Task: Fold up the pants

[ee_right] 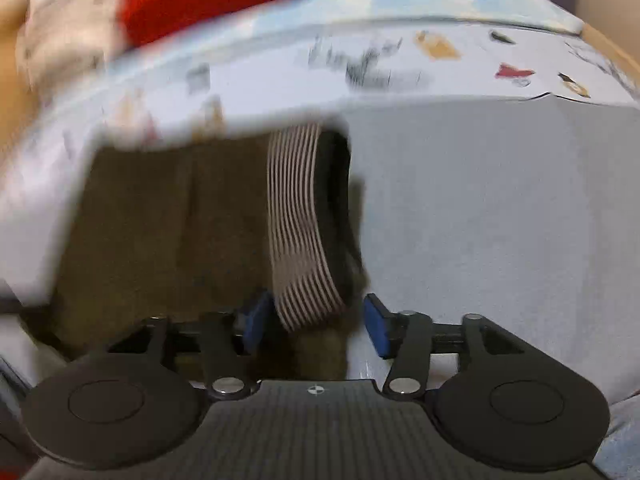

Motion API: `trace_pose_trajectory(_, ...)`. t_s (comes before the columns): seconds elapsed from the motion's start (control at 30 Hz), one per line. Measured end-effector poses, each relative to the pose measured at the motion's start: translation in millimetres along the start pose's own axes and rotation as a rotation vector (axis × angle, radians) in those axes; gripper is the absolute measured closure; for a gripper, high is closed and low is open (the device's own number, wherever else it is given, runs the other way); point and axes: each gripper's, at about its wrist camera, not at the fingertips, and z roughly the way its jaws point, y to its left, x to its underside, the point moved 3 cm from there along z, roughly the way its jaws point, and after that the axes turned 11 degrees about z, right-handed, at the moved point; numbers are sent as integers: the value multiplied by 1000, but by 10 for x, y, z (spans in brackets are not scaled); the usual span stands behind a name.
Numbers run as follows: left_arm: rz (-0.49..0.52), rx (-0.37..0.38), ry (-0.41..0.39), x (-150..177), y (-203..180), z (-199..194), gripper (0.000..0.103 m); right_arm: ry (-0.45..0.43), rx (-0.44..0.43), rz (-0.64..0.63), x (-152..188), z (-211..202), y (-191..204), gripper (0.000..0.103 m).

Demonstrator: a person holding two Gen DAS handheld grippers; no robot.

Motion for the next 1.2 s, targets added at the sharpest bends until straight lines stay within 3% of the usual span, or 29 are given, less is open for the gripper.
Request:
trace_pose_trajectory(0.03, 10, -8, -2, 3, -12, -50, 0, -5, 13, 17, -35, -35, 4, 36)
trace_pose_trajectory(0.17, 17, 15, -12, 52, 34, -287, 0, -22, -57, 124, -130, -391, -56, 32)
trace_pose_trajectory(0.23, -3, 31, -2, 123, 81, -389, 0, -35, -94, 158, -60, -579, -58, 22)
trace_pose_trajectory(0.3, -40, 50, -1, 220, 119, -518, 0, -25, -118, 176, 29, -684, -2, 21)
trace_pose_trajectory(0.43, -30, 61, -36, 319, 100, -709, 0, -35, -175, 65, 229, -859, 215, 20)
trace_pose_trajectory(0.57, -69, 88, -29, 190, 202, -590, 0, -73, -156, 30, 48, -836, 194, 19)
trace_pose_trajectory(0.77, -158, 191, 22, -167, 424, -28, 0, -13, -167, 173, -566, -245, -124, 18)
trace_pose_trajectory(0.93, -137, 243, 72, -533, 354, 450, 0, 167, -184, 246, -817, 455, -262, 18)
trace_pose_trajectory(1.03, -130, 325, 99, -675, 287, 672, 0, 274, -274, 327, -757, 765, -261, 14)
trace_pose_trajectory(1.1, -142, 364, 89, -701, 243, 739, 10, 288, -319, 353, -680, 843, -223, 9)
trace_pose_trajectory(1.13, -132, 387, 72, -711, 209, 736, 33, 266, -333, 348, -656, 848, -205, 10)
trace_pose_trajectory(1.2, -139, 387, 59, -721, 146, 707, 37, 241, -367, 380, -645, 844, -259, 17)
